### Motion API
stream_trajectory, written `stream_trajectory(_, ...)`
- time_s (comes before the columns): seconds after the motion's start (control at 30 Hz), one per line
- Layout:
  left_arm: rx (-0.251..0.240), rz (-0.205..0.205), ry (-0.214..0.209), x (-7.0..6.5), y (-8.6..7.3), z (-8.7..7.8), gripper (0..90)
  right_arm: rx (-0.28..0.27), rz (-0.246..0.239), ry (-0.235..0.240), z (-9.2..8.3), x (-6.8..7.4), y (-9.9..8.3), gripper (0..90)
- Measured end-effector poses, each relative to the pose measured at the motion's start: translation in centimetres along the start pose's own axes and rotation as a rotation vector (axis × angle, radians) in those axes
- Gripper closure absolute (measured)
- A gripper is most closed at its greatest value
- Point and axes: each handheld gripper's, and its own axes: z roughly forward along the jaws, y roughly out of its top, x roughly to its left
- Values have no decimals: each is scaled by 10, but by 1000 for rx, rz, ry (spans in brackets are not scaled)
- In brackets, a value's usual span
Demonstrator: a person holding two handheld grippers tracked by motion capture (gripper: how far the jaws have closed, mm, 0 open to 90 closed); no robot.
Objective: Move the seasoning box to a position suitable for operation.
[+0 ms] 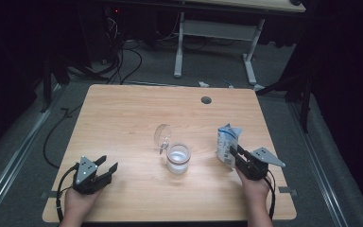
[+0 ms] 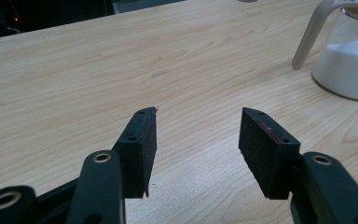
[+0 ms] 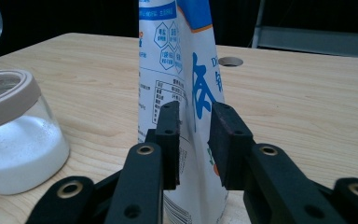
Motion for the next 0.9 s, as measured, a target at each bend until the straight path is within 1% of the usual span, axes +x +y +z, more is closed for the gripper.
stream_trajectory(0.37, 15, -2, -10, -1, 0, 1, 468, 12, -3, -7, 2, 2, 0, 651)
stream_trajectory(0.5, 14, 1, -10, -1, 0, 2, 466, 15, -9, -7, 2, 3, 0, 632)
stream_trajectory(0.6, 23, 4, -7, -1, 0, 3, 463, 18, -18, -13, 3, 3, 0, 618)
stream_trajectory(0.77, 32, -1, -12, -1, 1, 3, 461, 19, -21, -21, 3, 4, 0, 586)
stream_trajectory(0.9, 39, -21, -26, -2, 1, 6, 448, 26, -24, -22, 3, 4, 0, 561)
